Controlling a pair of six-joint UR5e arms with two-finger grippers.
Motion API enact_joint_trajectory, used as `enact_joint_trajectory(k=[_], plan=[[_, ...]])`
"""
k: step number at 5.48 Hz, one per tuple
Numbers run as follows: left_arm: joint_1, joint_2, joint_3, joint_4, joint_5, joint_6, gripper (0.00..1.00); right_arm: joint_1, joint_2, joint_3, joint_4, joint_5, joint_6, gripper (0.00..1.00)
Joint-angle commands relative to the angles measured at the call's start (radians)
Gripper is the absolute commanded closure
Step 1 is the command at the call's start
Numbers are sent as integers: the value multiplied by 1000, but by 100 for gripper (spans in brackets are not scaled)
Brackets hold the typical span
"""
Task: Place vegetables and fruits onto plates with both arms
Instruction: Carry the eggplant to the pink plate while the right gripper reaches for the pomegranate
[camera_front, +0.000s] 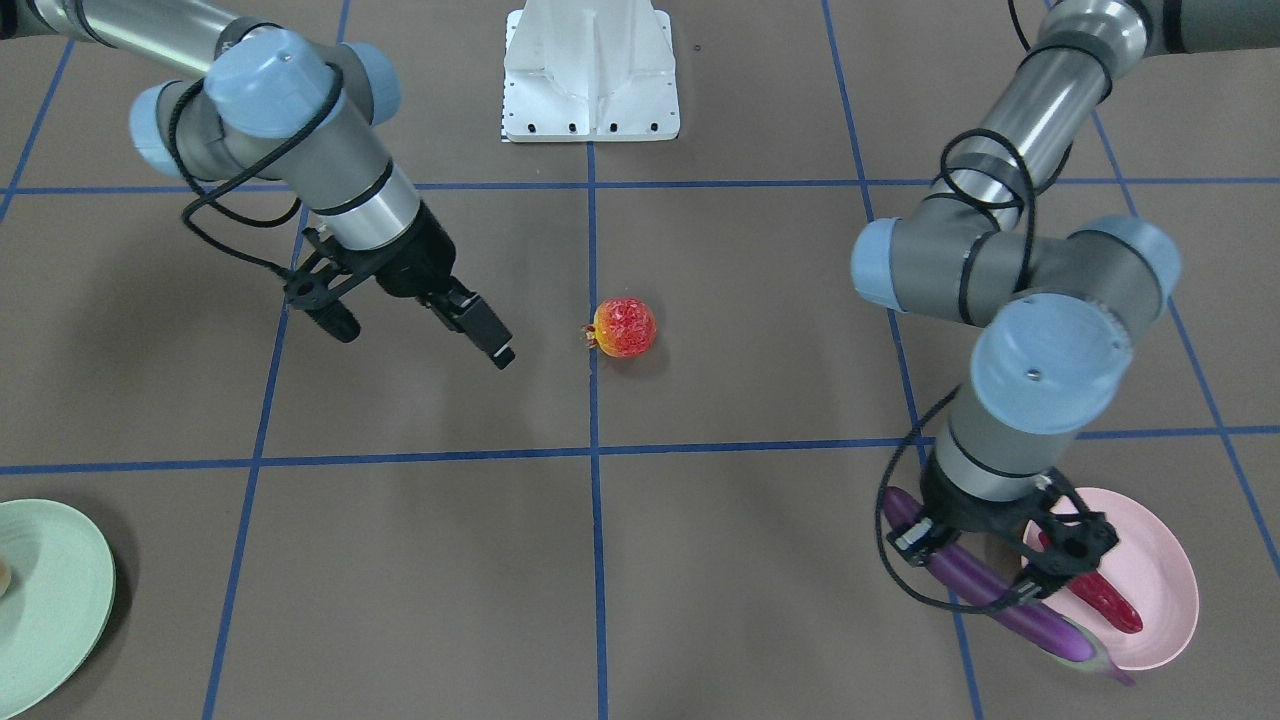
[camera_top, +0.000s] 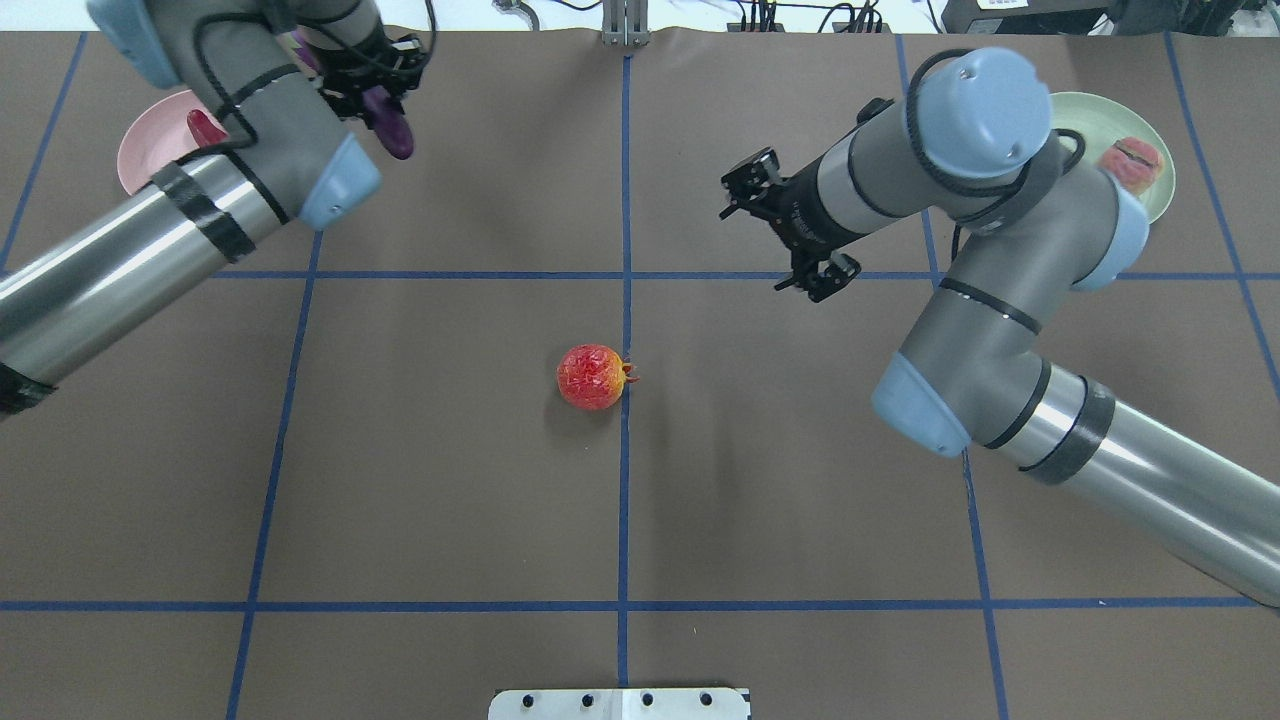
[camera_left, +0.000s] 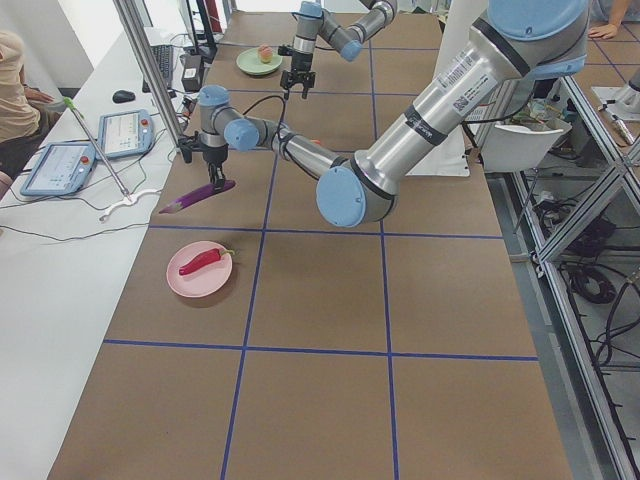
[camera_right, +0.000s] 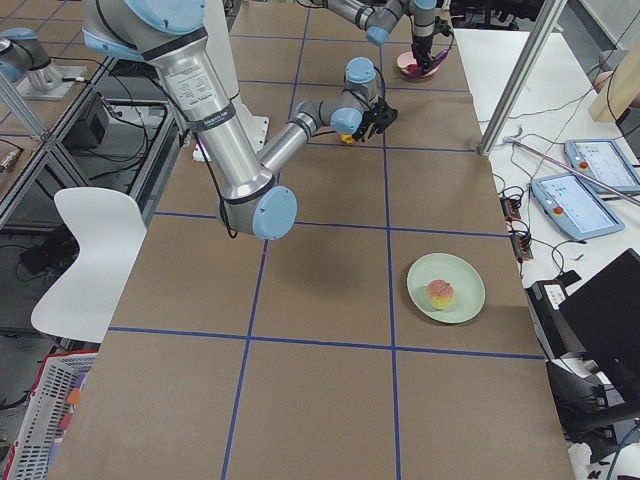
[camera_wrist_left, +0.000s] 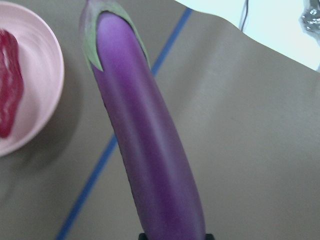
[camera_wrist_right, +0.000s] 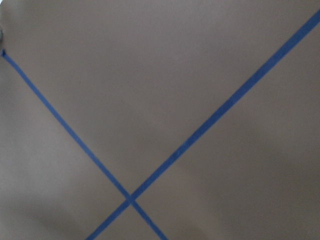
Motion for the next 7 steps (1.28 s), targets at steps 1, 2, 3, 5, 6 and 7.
enact_joint_trajectory(k=[1,2,3,5,6,7], plan=[[-96,79,34,-17,1,233,100,-113,87,-23,-98,-102,75,0],[-103,79,129,-76,9,293,100,-139,106,-33,-106,-140,117,0],[-95,119,202,-158,8,289,100,-147,117,-34,-108,-144,137,0],[-83,157,211,-180,1,292,100,-152,135,-64,-108,-160,137,0],[-83,150,215,-180,0,283,61,-169,140,-73,-106,-173,139,0],[-81,141,223,-183,-2,280,1,-211,143,-87,-100,-223,171,0]])
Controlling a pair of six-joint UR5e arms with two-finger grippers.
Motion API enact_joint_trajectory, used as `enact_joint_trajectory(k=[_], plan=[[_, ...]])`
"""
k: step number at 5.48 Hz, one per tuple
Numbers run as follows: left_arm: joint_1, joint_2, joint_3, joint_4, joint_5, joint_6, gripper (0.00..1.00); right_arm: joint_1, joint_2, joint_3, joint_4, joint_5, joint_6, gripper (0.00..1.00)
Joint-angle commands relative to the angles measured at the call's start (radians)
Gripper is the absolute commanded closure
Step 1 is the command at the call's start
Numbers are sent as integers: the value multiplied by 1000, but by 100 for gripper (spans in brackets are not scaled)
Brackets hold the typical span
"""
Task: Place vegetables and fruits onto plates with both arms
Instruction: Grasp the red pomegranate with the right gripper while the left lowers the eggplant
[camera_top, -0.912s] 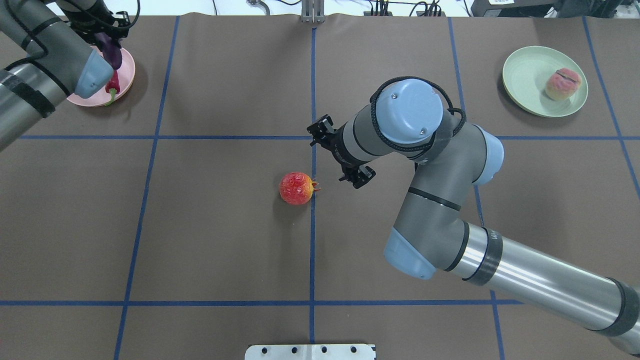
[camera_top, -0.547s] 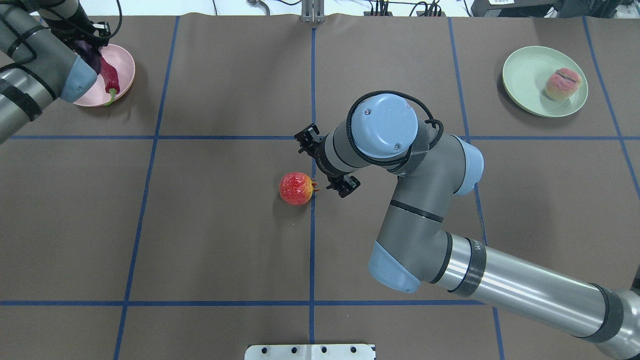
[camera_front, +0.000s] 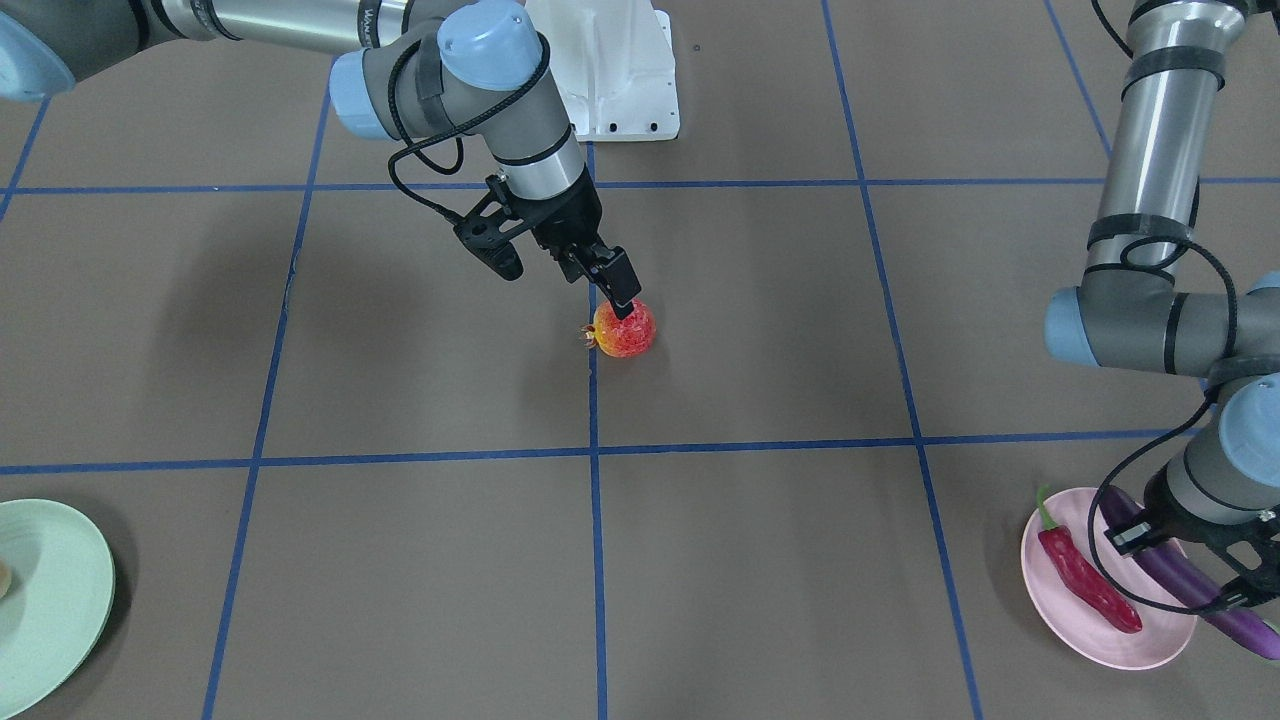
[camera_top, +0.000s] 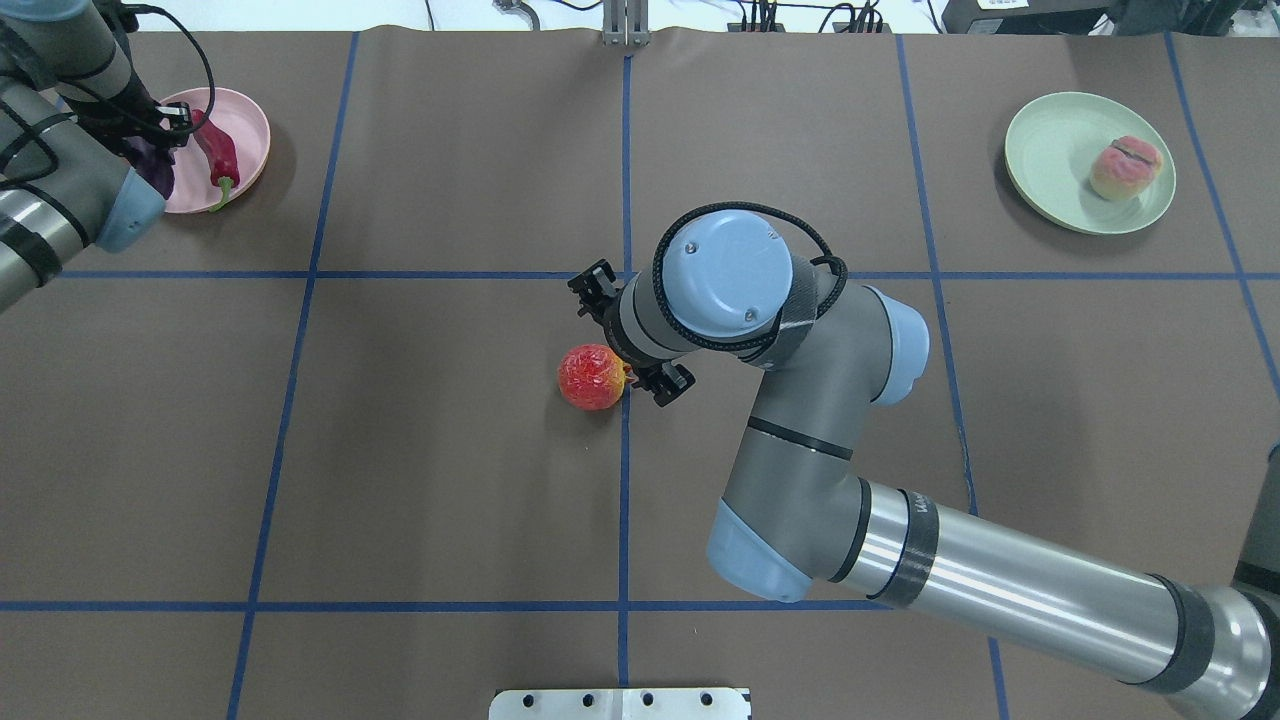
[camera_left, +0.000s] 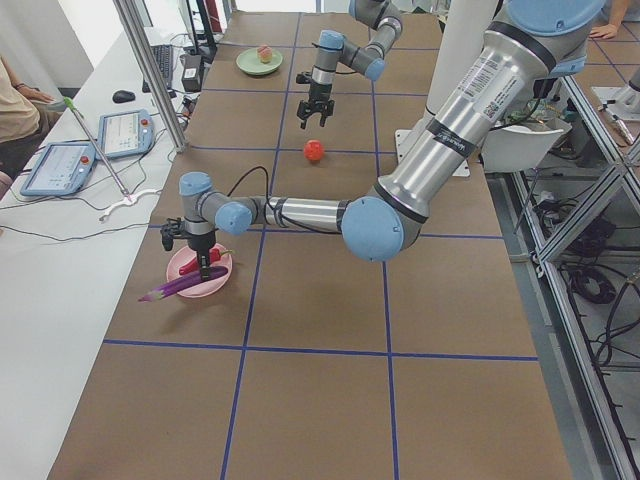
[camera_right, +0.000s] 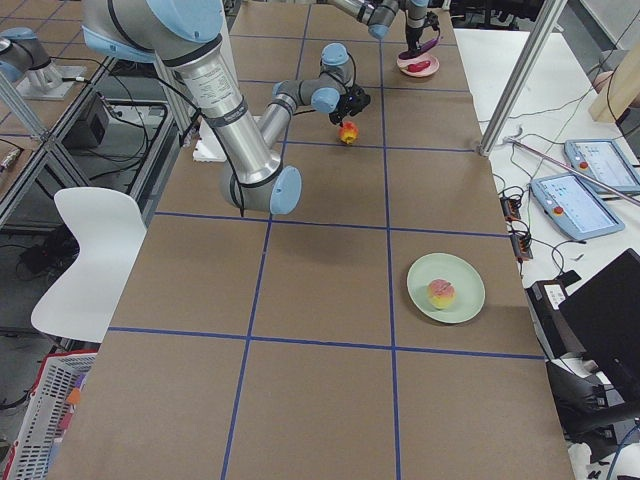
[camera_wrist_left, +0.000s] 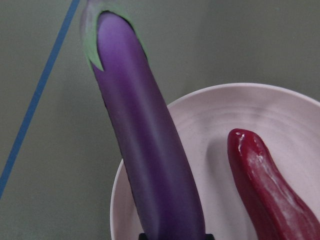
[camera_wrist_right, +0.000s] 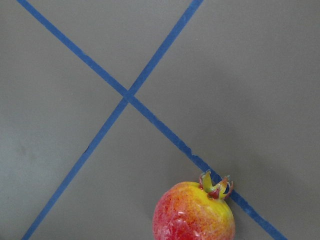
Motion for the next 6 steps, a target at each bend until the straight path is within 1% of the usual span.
enact_joint_trajectory(k=[1,2,3,4,5,6], plan=[[2,-13,0,-4,-1,-10,0,-58,5,-25,4,-64,37,0],[2,-32,-6,-6,-1,-66,0,-77,22,-71,7,-113,109,0],[2,-33,-17,-6,-1,-83,0,-78,32,-102,7,-117,147,0],[5,-33,-18,-13,-1,-88,0,-84,48,-136,9,-161,201,1],[5,-33,-18,-15,-1,-88,0,-84,57,-147,11,-173,262,2],[6,-33,-29,-15,-1,-112,0,-89,57,-147,11,-173,267,2]])
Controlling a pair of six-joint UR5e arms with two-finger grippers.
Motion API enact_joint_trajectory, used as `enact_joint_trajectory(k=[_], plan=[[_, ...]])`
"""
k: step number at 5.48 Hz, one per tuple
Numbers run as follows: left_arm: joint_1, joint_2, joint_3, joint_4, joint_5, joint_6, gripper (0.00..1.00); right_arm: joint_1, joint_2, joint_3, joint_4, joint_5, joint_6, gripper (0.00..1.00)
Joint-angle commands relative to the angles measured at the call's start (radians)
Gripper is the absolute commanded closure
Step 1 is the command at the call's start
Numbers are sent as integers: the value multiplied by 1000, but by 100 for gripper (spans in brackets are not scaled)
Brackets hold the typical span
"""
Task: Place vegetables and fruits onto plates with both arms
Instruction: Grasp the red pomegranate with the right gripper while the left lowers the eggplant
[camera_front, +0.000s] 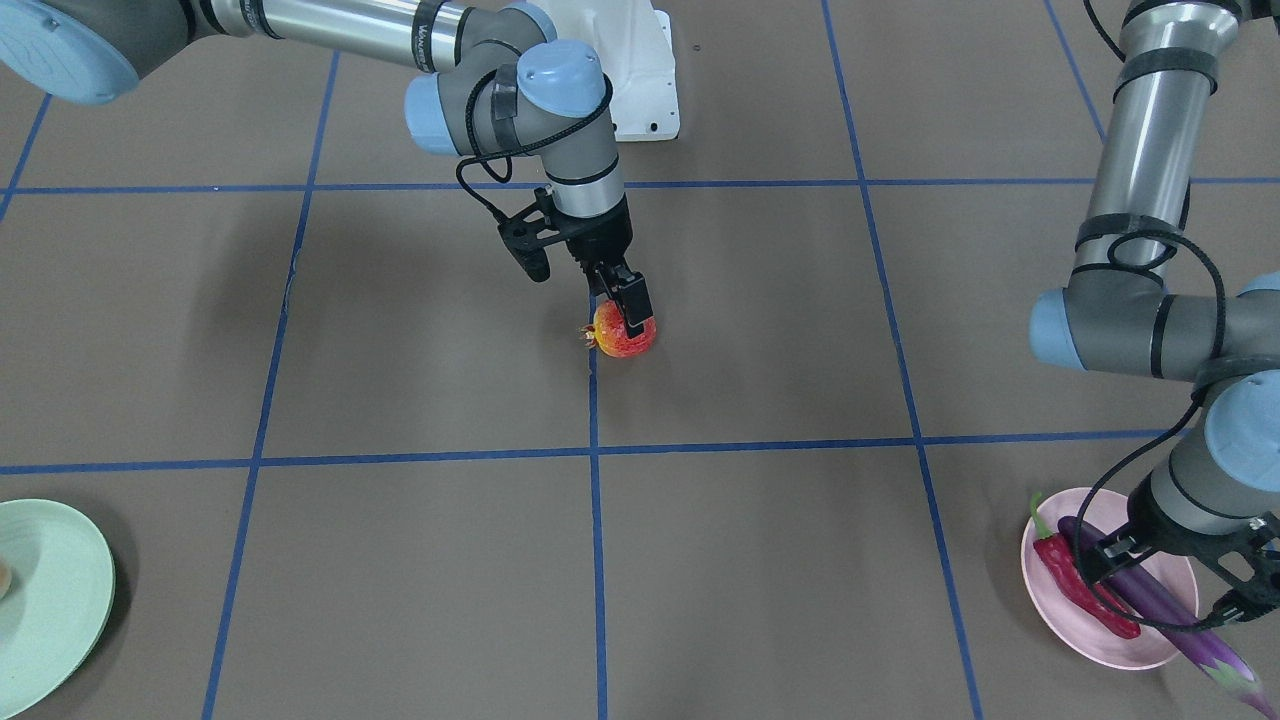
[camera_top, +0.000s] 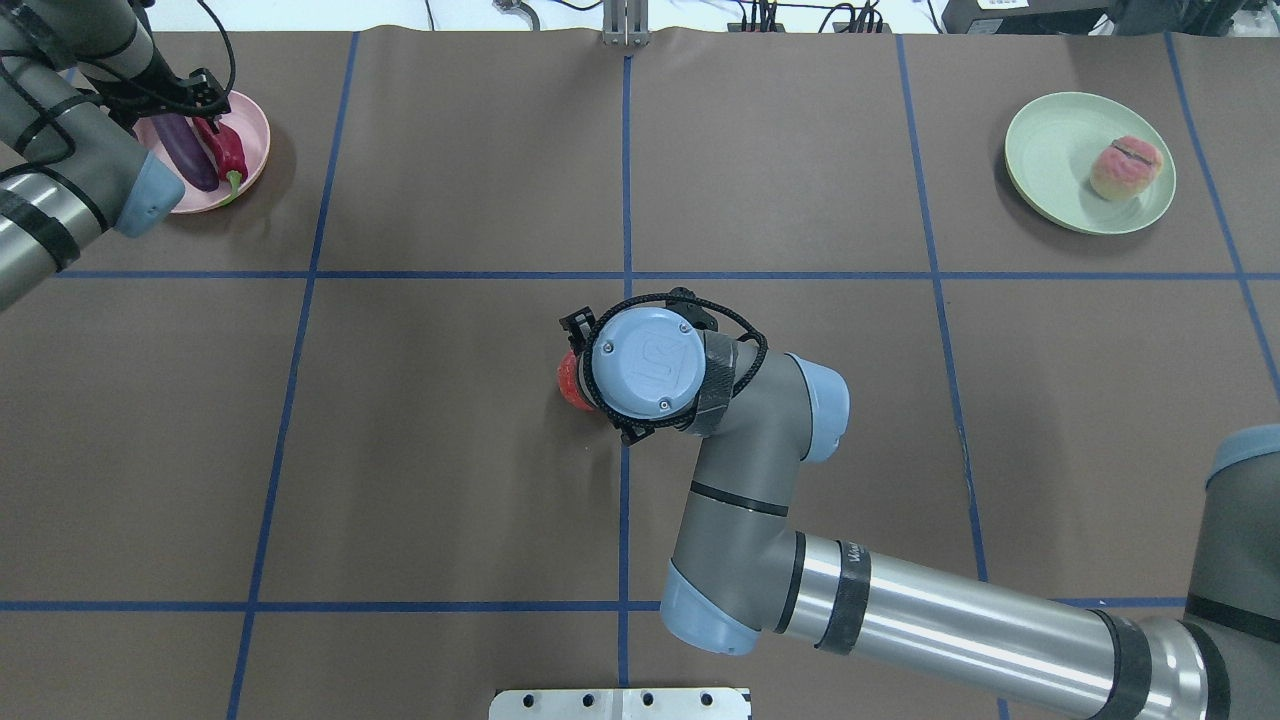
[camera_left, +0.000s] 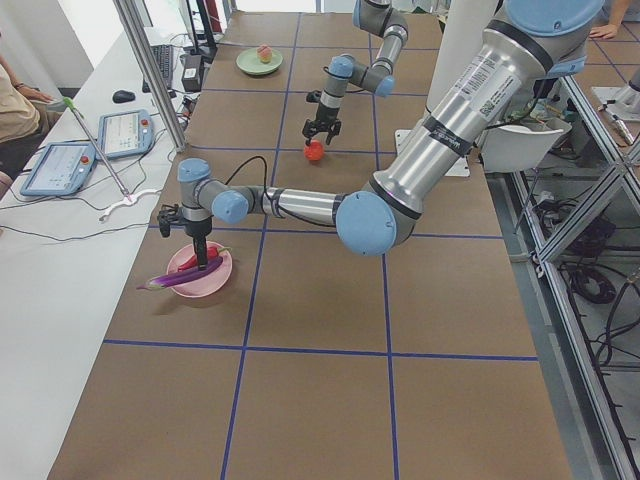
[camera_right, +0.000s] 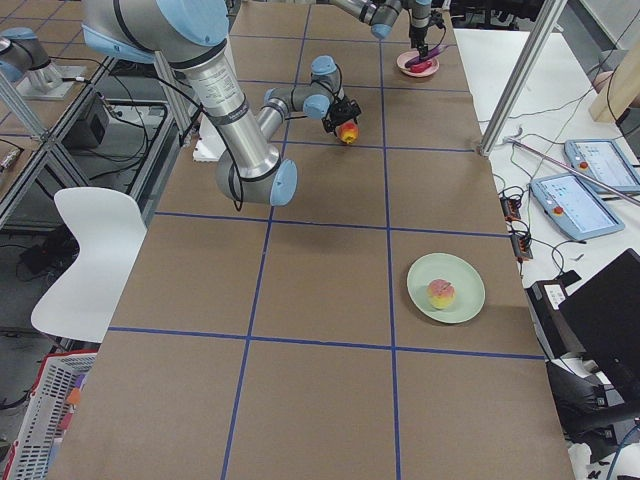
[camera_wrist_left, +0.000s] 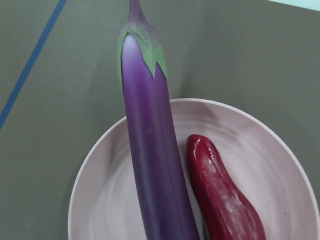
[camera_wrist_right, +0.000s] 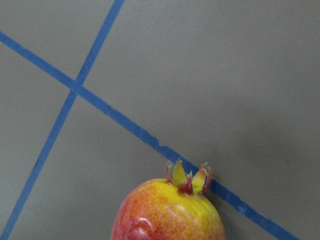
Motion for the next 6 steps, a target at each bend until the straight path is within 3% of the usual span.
enact_joint_trajectory(k=[1,2,3,4,5,6], plan=[[12,4,-10,-2,2,-21,0,-3,8,-6,4,-33,32,5],[21,8,-29,-2,2,-56,0,-3,9,-33,32,-53,55,6],[24,5,-32,-1,0,-61,0,-3,8,-35,39,-53,57,21],[24,1,-56,14,-6,-61,0,-2,8,-32,42,-53,81,69],[24,3,-70,13,-73,-61,0,13,2,-28,43,-48,63,100],[23,11,-105,15,-86,-54,0,86,-8,-12,42,-12,-4,100]])
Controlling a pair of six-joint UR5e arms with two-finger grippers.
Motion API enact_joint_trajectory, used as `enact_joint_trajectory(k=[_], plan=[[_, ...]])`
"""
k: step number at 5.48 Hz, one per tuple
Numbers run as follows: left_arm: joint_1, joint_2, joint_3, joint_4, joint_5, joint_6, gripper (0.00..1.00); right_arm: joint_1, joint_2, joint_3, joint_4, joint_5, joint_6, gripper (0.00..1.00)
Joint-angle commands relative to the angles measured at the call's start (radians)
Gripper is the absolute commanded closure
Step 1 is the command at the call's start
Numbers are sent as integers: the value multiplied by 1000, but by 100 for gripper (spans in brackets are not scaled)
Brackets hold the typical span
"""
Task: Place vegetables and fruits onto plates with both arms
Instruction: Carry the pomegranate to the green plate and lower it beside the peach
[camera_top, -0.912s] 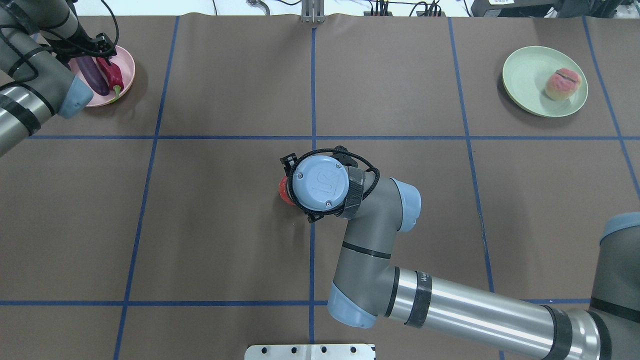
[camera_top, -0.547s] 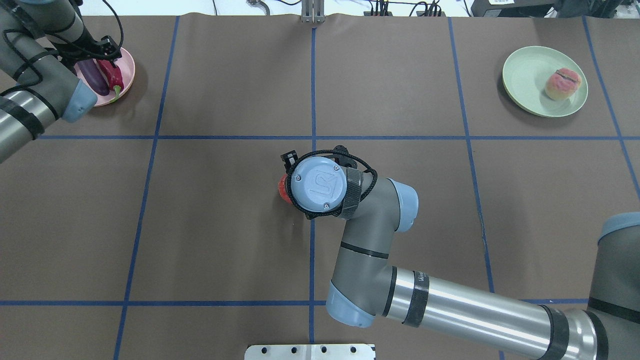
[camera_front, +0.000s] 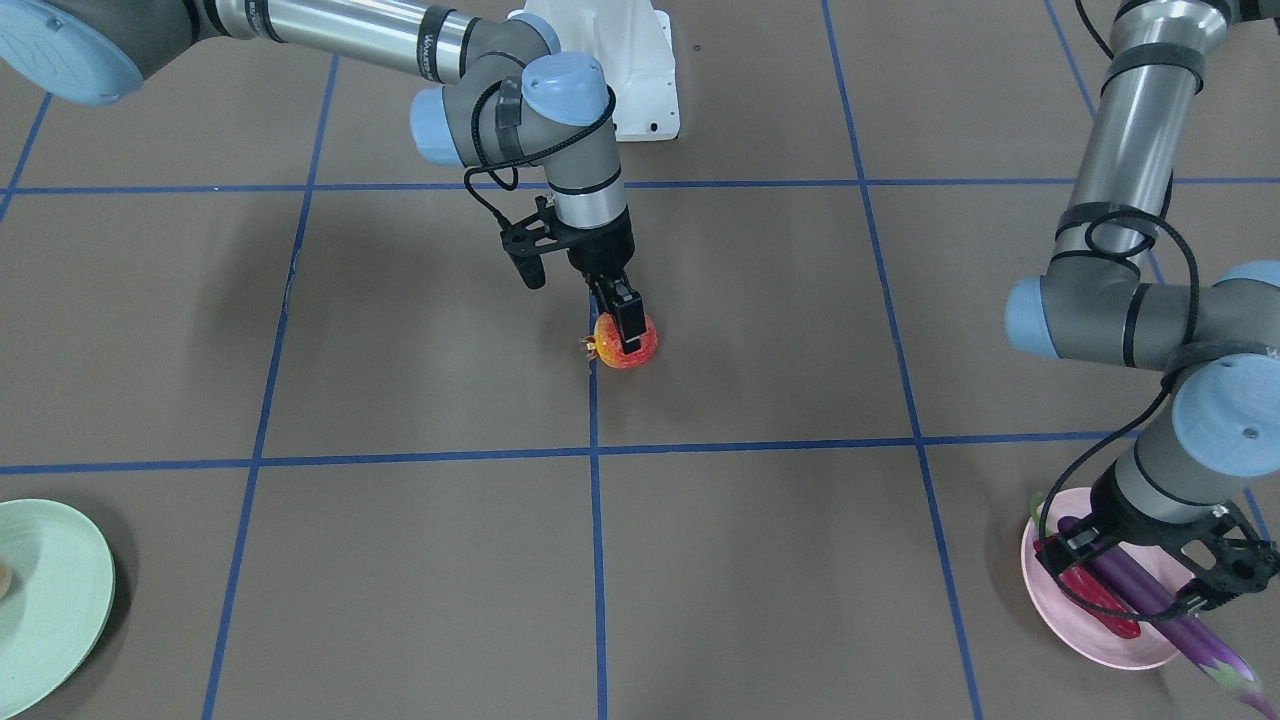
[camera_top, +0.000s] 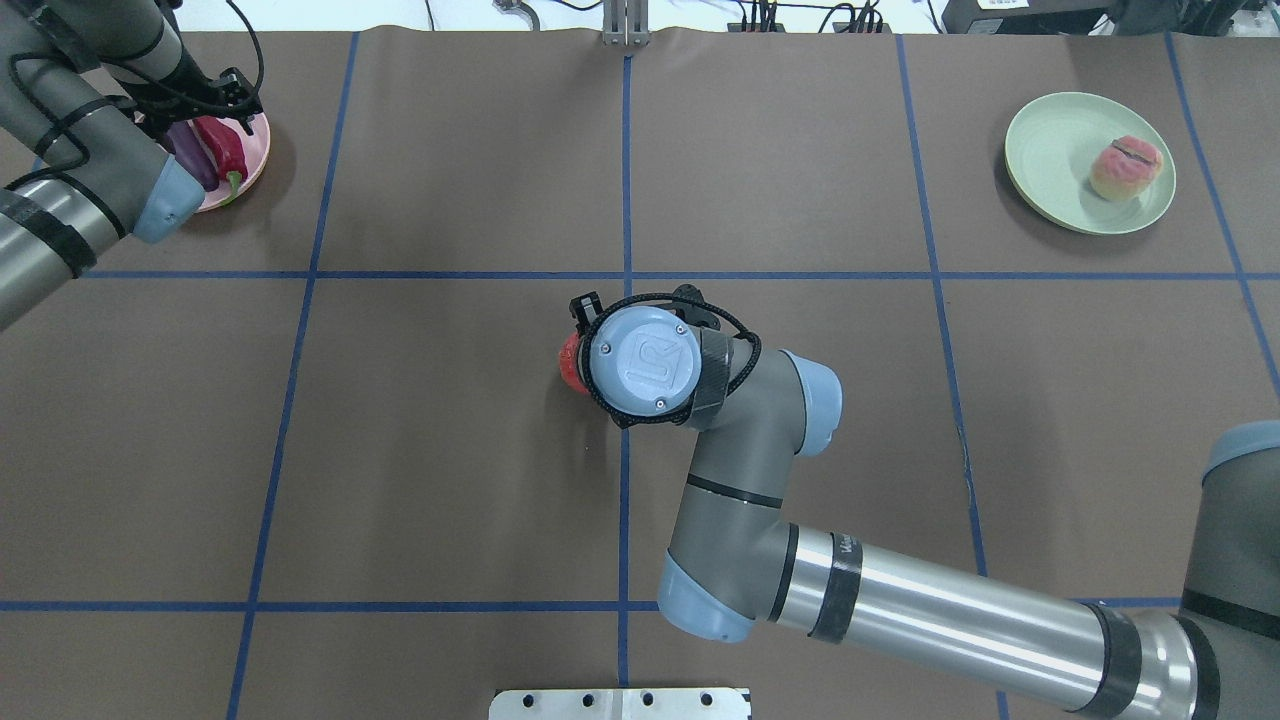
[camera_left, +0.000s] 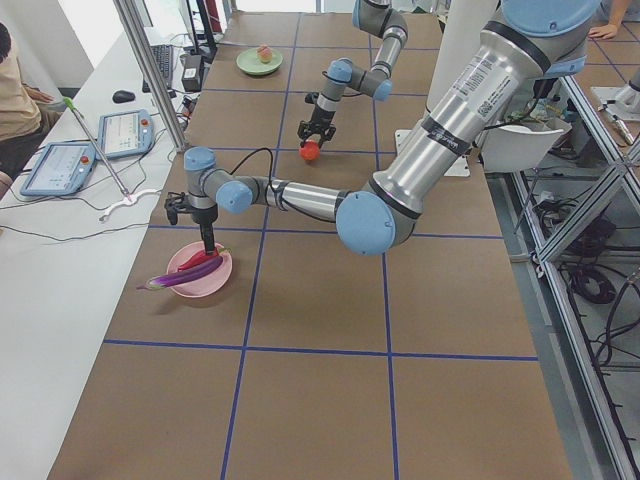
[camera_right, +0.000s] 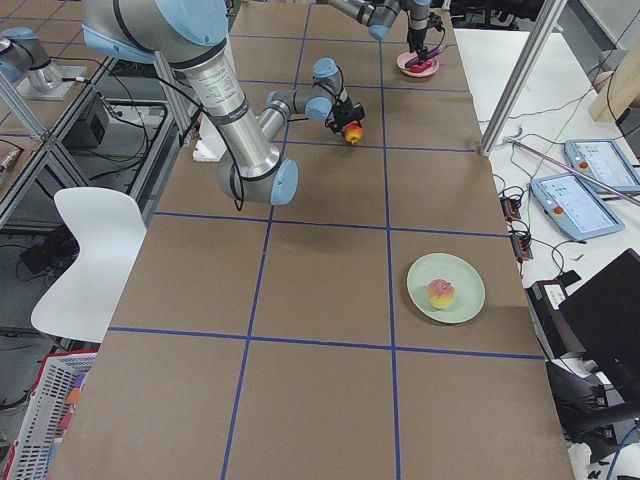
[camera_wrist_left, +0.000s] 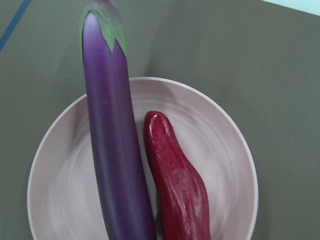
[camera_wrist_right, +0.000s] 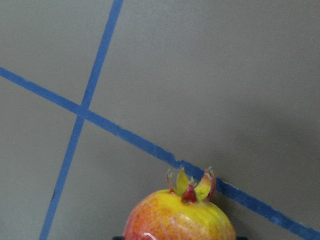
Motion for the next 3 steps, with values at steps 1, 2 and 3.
enact_joint_trajectory(k=[1,2,3], plan=[[-3,7,-43,0,-25,13,0,181,-55,12,-2,117,-201,100],[-3,7,-45,2,-25,13,0,308,-125,2,-5,142,-400,100],[-1,7,-45,2,-25,13,0,422,-179,-45,-9,146,-522,100]])
